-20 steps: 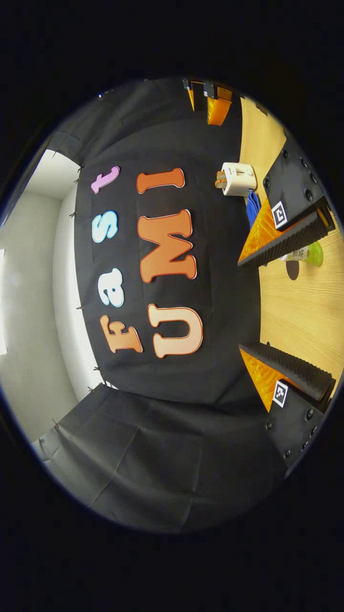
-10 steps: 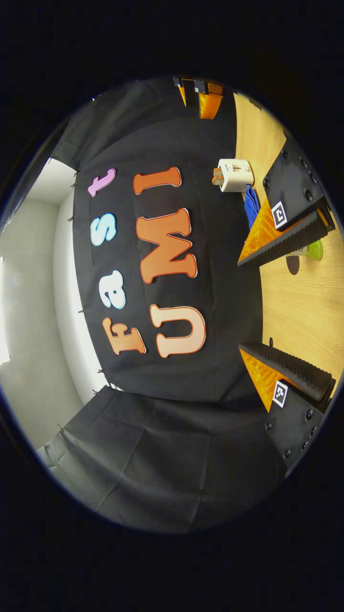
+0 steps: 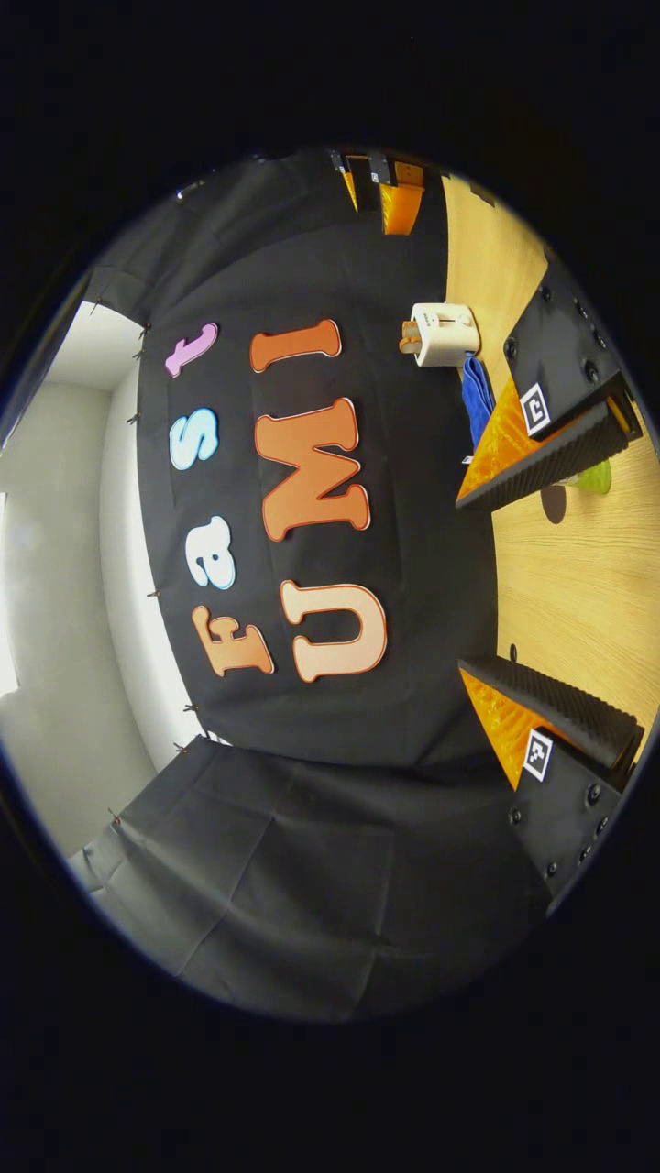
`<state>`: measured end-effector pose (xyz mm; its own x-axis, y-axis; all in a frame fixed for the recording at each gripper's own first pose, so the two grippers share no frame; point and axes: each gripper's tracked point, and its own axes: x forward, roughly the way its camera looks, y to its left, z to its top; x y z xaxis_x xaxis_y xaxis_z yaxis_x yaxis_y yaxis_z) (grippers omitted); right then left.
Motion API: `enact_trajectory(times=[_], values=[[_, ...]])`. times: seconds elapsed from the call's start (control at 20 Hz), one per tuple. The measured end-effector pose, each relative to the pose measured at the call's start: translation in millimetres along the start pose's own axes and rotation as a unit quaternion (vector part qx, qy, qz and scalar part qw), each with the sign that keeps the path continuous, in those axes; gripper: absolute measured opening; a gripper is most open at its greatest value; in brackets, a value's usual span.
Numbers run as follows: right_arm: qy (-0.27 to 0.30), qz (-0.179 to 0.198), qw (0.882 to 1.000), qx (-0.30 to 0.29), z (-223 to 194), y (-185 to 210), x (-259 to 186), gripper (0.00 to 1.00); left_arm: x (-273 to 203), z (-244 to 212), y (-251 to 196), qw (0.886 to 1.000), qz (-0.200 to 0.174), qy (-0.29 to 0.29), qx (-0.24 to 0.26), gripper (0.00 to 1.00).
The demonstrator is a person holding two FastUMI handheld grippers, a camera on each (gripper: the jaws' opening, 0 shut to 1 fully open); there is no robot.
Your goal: Open the teacup lid with one hand, grasp the water bottle and pour water into the teacup with the other hand; after pouring, place the water bottle on the coaster and then close the teacup lid.
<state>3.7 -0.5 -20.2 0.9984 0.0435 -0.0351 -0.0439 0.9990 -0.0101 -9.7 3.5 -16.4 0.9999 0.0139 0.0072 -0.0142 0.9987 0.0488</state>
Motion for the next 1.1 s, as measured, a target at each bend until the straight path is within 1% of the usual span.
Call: enact_trajectory(times=[0.1,0.2,0.45,0.55,0.6,0.65,0.7,0.8,0.85,0.9,0.95,1.0,1.1], values=[[0.001,0.013,1.0,0.003,-3,7,3,0.98,-1,-3,-4,1.0,-0.003,-0.001,0.004,1.0],[0.008,0.035,0.999,0.011,-10,22,5,0.98,-1,-11,-12,1.0,-0.013,0.004,0.004,1.0],[0.047,0.071,0.996,0.024,-42,51,16,0.96,-5,-31,-34,0.999,-0.037,0.008,0.017,1.0],[0.065,0.084,0.994,0.026,-59,61,21,0.94,-3,-41,-44,0.999,-0.049,0.017,0.009,1.0],[0.075,0.09,0.993,0.026,-68,66,23,0.93,-3,-46,-49,0.998,-0.054,0.023,0.002,0.96],[0.082,0.098,0.991,0.027,-76,71,25,0.92,-1,-52,-51,0.998,-0.057,0.029,-0.004,1.0],[0.09,0.104,0.99,0.027,-84,77,29,0.89,0,-57,-52,0.998,-0.058,0.035,-0.006,0.97],[0.106,0.115,0.987,0.032,-102,86,36,0.87,-1,-65,-51,0.998,-0.056,0.041,0.003,0.97],[0.12,0.122,0.985,0.034,-114,91,38,0.87,-2,-70,-49,0.998,-0.054,0.044,0.012,1.0],[0.133,0.127,0.982,0.036,-124,96,41,0.85,-2,-74,-49,0.997,-0.054,0.046,0.017,1.0],[0.143,0.129,0.981,0.034,-133,98,45,0.83,-3,-79,-51,0.997,-0.055,0.05,0.02,0.97],[0.152,0.131,0.979,0.029,-140,99,48,0.8,-3,-84,-52,0.997,-0.058,0.055,0.022,1.0],[0.161,0.133,0.978,0.025,-149,102,56,0.71,-2,-90,-50,0.996,-0.058,0.062,0.027,1.0]])
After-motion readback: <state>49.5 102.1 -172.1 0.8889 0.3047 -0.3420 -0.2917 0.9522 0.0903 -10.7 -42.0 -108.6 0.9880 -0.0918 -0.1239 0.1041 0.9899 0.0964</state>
